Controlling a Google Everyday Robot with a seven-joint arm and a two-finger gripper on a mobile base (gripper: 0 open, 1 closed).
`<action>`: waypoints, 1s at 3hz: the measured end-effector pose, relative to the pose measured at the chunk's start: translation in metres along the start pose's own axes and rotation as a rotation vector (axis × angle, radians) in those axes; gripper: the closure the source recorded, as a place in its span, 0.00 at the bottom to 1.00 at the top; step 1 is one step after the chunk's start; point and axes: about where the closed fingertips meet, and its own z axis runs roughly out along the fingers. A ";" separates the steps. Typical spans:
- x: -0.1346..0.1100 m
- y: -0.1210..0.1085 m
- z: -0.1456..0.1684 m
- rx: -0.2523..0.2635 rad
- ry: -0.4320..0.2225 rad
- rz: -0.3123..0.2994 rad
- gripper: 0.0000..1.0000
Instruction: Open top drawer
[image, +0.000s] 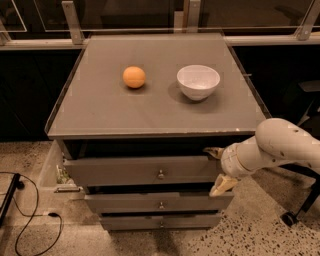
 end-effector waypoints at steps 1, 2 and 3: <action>0.000 0.003 -0.003 -0.011 -0.001 0.000 0.47; 0.001 0.010 -0.013 -0.025 -0.002 0.005 0.70; -0.001 0.020 -0.024 -0.039 -0.004 0.010 0.94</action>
Offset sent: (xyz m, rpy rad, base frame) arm -0.0555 -0.0305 0.0354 0.0016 0.0813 0.0135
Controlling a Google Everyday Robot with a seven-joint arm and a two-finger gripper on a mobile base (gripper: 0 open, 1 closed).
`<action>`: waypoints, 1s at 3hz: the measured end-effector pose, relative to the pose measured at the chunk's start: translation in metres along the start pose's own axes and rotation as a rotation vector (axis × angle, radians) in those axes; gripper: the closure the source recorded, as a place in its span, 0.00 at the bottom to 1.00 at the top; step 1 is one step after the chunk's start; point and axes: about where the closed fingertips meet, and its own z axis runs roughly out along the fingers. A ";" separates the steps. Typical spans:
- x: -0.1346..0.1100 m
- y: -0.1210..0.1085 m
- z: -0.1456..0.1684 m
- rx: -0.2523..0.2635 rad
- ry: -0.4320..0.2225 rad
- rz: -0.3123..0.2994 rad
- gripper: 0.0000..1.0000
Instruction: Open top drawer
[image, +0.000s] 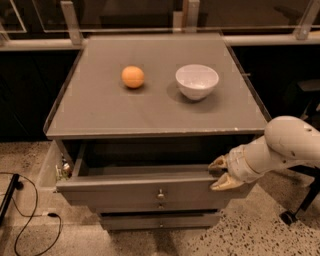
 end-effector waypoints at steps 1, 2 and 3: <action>0.000 0.000 0.000 0.000 0.000 0.000 0.90; 0.000 0.000 0.000 0.000 0.000 0.000 0.67; 0.000 0.000 0.000 0.000 0.000 0.000 0.44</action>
Offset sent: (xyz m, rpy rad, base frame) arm 0.0000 0.0000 0.0000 0.0000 0.0000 0.0000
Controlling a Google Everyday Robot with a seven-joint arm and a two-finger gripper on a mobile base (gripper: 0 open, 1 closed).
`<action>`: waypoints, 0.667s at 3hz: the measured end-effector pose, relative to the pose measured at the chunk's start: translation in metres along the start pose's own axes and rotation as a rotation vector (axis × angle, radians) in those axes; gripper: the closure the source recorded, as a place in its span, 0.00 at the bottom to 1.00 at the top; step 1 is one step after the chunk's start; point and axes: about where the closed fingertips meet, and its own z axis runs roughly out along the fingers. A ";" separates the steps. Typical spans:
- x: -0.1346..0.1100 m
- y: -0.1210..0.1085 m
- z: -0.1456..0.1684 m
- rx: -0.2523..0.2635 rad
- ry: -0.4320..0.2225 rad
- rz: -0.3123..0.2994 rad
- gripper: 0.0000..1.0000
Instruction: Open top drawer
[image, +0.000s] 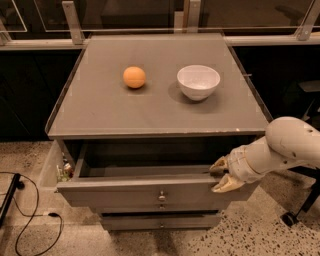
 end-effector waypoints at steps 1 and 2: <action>0.004 0.025 -0.001 -0.023 -0.057 -0.009 0.21; 0.008 0.085 -0.007 -0.053 -0.143 -0.014 0.23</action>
Offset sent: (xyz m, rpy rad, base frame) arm -0.1701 -0.0353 -0.0371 0.2270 0.0841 0.0991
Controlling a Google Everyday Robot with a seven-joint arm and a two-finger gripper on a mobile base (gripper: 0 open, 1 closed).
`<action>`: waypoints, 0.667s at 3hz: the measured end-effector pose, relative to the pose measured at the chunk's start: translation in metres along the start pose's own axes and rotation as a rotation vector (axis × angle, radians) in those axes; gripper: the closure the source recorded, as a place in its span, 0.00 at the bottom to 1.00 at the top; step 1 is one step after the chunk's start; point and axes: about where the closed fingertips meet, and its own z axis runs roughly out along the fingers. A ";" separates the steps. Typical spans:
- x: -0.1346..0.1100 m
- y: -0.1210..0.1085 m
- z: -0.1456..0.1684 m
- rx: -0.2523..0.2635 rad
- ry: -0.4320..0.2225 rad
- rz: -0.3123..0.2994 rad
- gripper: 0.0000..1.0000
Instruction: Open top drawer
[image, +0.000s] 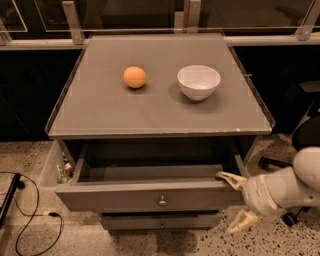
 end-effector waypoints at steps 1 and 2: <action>-0.002 0.014 -0.003 -0.003 -0.012 0.000 0.46; -0.004 0.012 -0.007 -0.003 -0.012 0.000 0.70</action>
Offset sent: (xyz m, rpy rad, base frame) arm -0.1329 -0.0128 -0.0029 0.0403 0.0163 0.0507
